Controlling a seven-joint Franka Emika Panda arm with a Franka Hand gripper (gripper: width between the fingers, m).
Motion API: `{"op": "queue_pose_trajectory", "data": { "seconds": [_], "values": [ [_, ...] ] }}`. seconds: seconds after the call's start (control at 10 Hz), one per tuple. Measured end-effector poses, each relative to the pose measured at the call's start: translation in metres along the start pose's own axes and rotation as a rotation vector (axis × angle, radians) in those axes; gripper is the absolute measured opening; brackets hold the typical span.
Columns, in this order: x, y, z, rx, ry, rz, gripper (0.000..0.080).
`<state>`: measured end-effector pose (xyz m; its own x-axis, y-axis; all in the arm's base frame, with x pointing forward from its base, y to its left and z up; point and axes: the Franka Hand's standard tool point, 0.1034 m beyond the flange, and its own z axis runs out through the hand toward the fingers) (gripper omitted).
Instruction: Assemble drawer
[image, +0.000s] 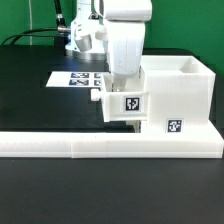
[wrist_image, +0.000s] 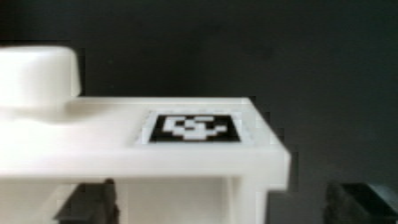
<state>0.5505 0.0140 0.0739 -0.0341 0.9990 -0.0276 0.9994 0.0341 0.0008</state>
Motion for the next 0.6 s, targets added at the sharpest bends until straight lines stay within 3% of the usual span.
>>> {"op": "queue_pose_trajectory", "data": {
  "seconds": [0.1,0.3,0.4,0.6],
  "values": [
    [-0.006,0.000,-0.010,0.003,-0.013,-0.007,0.0636],
    [-0.026,-0.002,-0.032,0.007,-0.042,-0.022,0.0646],
    [-0.032,-0.001,-0.038,0.001,-0.047,-0.026,0.0648],
    [-0.033,-0.002,-0.034,0.008,-0.034,-0.034,0.0648]
  ]
}}
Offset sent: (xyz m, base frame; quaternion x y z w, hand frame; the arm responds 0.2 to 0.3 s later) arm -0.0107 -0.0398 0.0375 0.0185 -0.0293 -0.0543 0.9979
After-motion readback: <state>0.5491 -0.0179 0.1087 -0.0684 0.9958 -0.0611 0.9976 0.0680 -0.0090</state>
